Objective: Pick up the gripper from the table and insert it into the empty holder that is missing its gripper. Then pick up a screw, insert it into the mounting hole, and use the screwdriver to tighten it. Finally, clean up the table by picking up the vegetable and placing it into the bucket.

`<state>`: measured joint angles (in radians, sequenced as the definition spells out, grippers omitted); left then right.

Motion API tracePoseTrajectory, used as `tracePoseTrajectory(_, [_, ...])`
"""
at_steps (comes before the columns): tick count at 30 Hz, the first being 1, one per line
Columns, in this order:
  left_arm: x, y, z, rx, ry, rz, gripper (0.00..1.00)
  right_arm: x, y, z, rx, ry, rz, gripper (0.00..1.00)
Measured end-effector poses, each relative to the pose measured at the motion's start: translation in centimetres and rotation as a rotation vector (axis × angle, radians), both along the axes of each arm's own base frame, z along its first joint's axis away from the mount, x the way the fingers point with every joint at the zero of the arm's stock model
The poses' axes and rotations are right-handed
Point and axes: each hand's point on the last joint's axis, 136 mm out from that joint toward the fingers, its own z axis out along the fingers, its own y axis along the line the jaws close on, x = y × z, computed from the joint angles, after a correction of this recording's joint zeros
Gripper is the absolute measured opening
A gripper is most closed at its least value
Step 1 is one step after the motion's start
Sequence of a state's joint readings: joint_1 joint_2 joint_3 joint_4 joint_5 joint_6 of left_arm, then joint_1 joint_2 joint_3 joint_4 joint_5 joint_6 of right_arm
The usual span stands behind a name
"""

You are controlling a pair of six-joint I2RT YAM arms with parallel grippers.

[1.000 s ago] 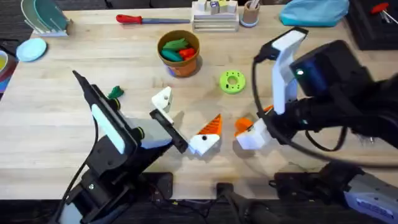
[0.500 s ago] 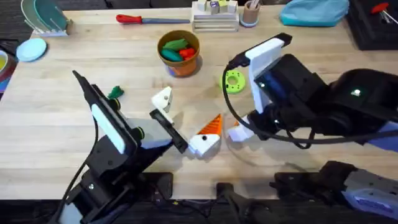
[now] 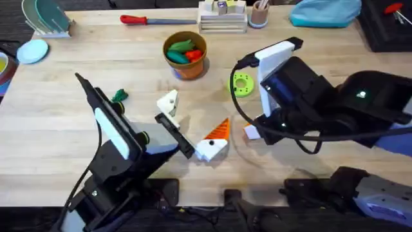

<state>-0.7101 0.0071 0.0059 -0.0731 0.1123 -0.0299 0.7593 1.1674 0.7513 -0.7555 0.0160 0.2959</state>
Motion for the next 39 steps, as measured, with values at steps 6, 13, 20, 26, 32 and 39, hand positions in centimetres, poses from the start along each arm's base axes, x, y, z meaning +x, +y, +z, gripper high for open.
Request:
tracePoseTrajectory(6, [0.0, 0.0, 0.0, 0.000, 0.000, 0.000, 0.993, -0.1, 0.1, 0.0, 0.004, 0.004, 0.001, 0.105])
tracePoseTrajectory(13, [0.0, 0.0, 0.0, 0.000, 0.000, 0.000, 0.992, -0.1, 0.1, 0.0, 0.005, 0.004, 0.001, 0.096])
tracePoseTrajectory(20, [0.0, 0.0, 0.0, 0.000, 0.000, 0.000, 0.993, 1.1, -0.5, 2.7, 0.064, -0.052, -0.050, 0.084])
tracePoseTrajectory(26, [0.0, 0.0, 0.0, 0.000, 0.000, 0.000, 0.993, 5.0, -2.2, 8.1, 0.211, -0.208, -0.193, 0.075])
tracePoseTrajectory(32, [0.0, 0.0, 0.0, 0.000, 0.000, 0.000, 0.993, 8.8, -3.1, 10.4, 0.437, -0.219, -0.278, 0.066])
tracePoseTrajectory(39, [0.0, 0.0, 0.0, 0.000, 0.000, 0.000, 0.993, 10.0, 0.4, 10.6, 0.765, -0.011, -0.172, 0.055])
